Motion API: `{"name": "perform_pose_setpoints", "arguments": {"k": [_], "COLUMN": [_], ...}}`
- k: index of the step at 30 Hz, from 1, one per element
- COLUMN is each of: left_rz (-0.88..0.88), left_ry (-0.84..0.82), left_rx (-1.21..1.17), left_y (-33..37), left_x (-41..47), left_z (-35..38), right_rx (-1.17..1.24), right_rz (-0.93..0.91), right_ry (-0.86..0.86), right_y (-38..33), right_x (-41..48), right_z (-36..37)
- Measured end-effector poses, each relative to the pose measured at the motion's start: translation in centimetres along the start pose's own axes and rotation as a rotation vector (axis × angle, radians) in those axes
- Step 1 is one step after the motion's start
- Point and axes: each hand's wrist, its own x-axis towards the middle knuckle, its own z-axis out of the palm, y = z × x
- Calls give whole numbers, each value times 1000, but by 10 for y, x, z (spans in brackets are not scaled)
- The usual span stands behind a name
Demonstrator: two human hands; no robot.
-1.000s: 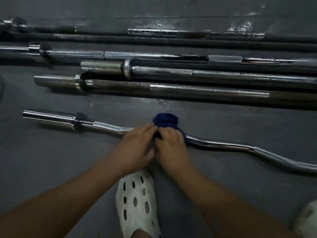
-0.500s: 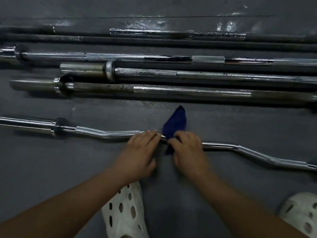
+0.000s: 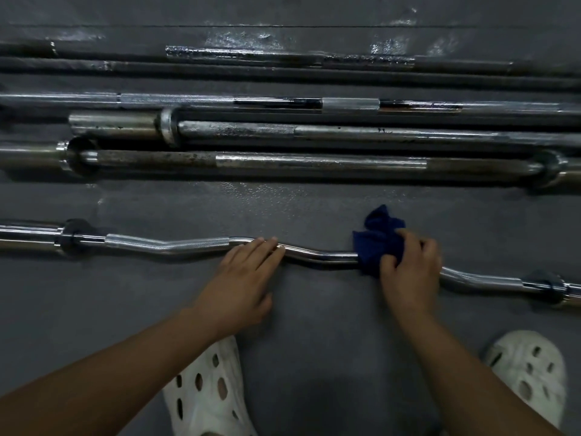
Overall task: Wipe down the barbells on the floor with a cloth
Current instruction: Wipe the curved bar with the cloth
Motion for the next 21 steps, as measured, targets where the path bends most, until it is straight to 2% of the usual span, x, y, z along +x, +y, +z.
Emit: {"name": "perform_pose_setpoints", "arguments": {"k": [2, 4, 7, 8, 9, 10, 14, 16, 18, 19, 21], "left_rz": [-6, -12, -15, -11, -7, -3, 23, 7, -11, -19, -24], "left_ry": [4, 5, 5, 5, 6, 5, -2, -8, -5, -4, 1], "left_rx": [8, 14, 14, 11, 13, 16, 26, 21, 25, 25, 25], "left_y": [1, 4, 6, 5, 4, 1, -3, -1, 4, 5, 6], "left_x": [1, 3, 3, 2, 1, 1, 0, 0, 1, 1, 1], "left_z": [0, 0, -1, -2, -2, -1, 2, 3, 4, 4, 3], "right_rx": [45, 100, 162, 148, 140, 151, 209, 242, 244, 223, 152], "right_rz": [85, 68, -360, -452, -444, -358, 133, 262, 284, 221, -50], "right_ry": [23, 7, -271, -338, -334, -280, 30, 112, 110, 82, -11], "right_y": [-12, -41, -77, -75, -65, -49, 21, 22, -6, -27, -55], "right_x": [-11, -34, -68, -69, -64, -57, -20, -8, -15, -25, -47], "right_z": [5, 21, 36, 35, 32, 27, -1, -9, 3, 14, 29]}}
